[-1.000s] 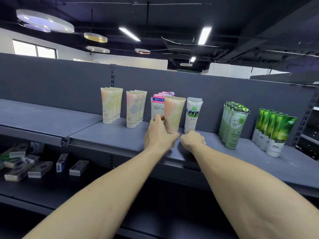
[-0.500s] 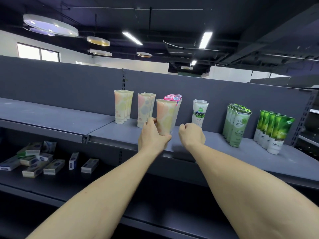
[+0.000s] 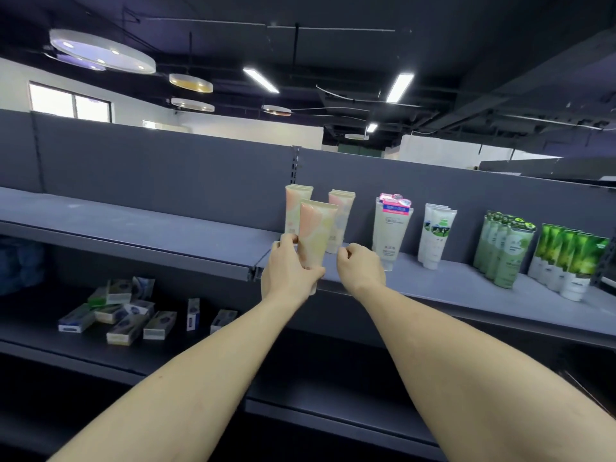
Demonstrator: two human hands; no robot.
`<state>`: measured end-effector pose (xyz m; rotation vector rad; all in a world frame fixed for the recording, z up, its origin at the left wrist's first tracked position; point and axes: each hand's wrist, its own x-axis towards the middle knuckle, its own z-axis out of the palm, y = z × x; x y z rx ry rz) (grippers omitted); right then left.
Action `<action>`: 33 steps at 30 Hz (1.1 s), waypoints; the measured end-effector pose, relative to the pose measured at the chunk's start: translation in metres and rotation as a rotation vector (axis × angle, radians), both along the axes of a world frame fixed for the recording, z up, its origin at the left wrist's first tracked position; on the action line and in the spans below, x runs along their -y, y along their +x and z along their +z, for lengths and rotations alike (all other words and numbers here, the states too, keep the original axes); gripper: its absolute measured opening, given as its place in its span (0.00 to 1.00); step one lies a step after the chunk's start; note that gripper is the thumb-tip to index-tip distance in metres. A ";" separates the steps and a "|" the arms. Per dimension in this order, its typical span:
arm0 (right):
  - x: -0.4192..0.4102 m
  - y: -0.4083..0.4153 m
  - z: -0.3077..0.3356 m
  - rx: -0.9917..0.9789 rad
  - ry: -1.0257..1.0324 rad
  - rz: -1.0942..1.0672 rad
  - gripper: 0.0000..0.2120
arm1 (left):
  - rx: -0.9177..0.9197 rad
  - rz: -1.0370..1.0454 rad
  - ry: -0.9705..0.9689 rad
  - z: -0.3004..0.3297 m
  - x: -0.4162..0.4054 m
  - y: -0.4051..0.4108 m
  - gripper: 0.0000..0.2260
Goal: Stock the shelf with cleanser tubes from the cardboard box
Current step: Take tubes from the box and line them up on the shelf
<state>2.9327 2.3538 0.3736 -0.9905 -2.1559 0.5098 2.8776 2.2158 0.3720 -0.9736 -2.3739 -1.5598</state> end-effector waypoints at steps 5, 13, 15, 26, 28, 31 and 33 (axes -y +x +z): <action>0.024 -0.025 -0.001 0.034 0.024 0.006 0.14 | -0.007 0.001 0.004 -0.002 0.022 -0.025 0.29; 0.014 -0.059 0.000 0.103 0.050 0.011 0.11 | -0.027 -0.005 0.054 -0.001 0.004 -0.064 0.26; 0.002 -0.067 -0.001 0.130 0.023 0.035 0.15 | -0.045 0.004 0.059 -0.002 -0.007 -0.075 0.24; -0.076 -0.143 0.000 0.096 -0.013 0.185 0.09 | 0.118 -0.012 0.121 -0.006 -0.098 -0.146 0.24; -0.083 -0.150 0.001 0.087 0.006 0.173 0.10 | 0.131 -0.027 0.114 -0.006 -0.109 -0.155 0.25; -0.091 -0.161 0.001 0.080 0.012 0.154 0.10 | 0.151 -0.045 0.103 -0.006 -0.122 -0.168 0.25; -0.095 -0.167 0.001 0.073 0.010 0.142 0.11 | 0.150 -0.047 0.092 -0.005 -0.130 -0.176 0.25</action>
